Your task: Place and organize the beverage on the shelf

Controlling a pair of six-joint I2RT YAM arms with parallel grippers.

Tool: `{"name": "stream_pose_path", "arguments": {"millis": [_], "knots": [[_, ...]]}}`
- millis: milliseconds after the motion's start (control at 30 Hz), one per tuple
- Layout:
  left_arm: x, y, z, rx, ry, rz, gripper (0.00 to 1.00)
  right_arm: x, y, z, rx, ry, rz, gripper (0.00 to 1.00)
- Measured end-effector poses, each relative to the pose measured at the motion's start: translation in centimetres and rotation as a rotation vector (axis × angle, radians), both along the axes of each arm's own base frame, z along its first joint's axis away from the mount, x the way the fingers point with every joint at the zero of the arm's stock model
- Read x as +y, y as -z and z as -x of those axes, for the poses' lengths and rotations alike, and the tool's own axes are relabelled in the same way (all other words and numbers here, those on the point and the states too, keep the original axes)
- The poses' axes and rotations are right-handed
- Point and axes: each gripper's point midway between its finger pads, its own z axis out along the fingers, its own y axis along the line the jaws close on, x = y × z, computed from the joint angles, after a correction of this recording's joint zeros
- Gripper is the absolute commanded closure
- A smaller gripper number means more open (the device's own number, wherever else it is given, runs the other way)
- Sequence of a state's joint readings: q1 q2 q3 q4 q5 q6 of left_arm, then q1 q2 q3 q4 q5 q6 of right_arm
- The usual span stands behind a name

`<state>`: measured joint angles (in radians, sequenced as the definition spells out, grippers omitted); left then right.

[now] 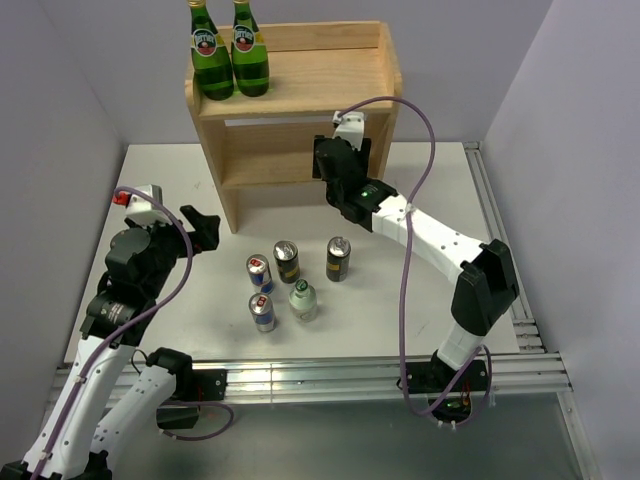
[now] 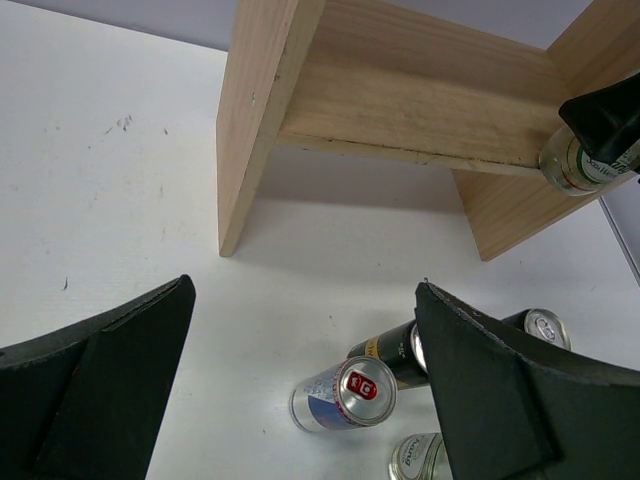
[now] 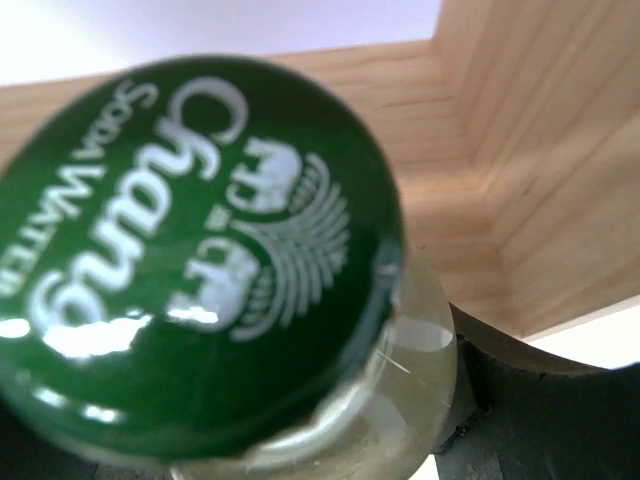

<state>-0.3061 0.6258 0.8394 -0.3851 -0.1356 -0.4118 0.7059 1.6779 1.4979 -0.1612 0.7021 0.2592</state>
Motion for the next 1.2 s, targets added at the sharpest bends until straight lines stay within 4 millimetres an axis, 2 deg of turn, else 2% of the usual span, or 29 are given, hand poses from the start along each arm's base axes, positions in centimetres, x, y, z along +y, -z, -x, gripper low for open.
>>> {"name": "stream_pose_path", "arguments": {"millis": [433,667,867,1100,1133,1200], "knots": [[-0.2,0.2,-0.1,0.007,0.007,0.000,0.01,-3.6,-0.2,-1.1,-0.130,0.195,0.009,1.00],[-0.2,0.3,-0.2,0.012,0.008,-0.002,0.01,-5.0,-1.4,-1.8,-0.204,0.286,-0.011,1.00],[-0.2,0.4,-0.2,0.014,0.007,-0.003,0.01,-5.0,-0.5,-2.7,-0.220,0.327,-0.010,1.00],[-0.2,0.4,-0.2,0.015,0.008,-0.003,0.01,-4.6,-0.6,-3.6,-0.234,0.353,-0.042,1.00],[-0.2,0.4,-0.2,0.014,0.008,-0.003,0.01,-4.6,-0.6,-3.6,-0.235,0.354,-0.045,0.97],[-0.2,0.4,-0.2,0.015,0.008,-0.003,0.01,-4.6,-0.6,-3.6,-0.235,0.358,-0.051,0.79]]}}
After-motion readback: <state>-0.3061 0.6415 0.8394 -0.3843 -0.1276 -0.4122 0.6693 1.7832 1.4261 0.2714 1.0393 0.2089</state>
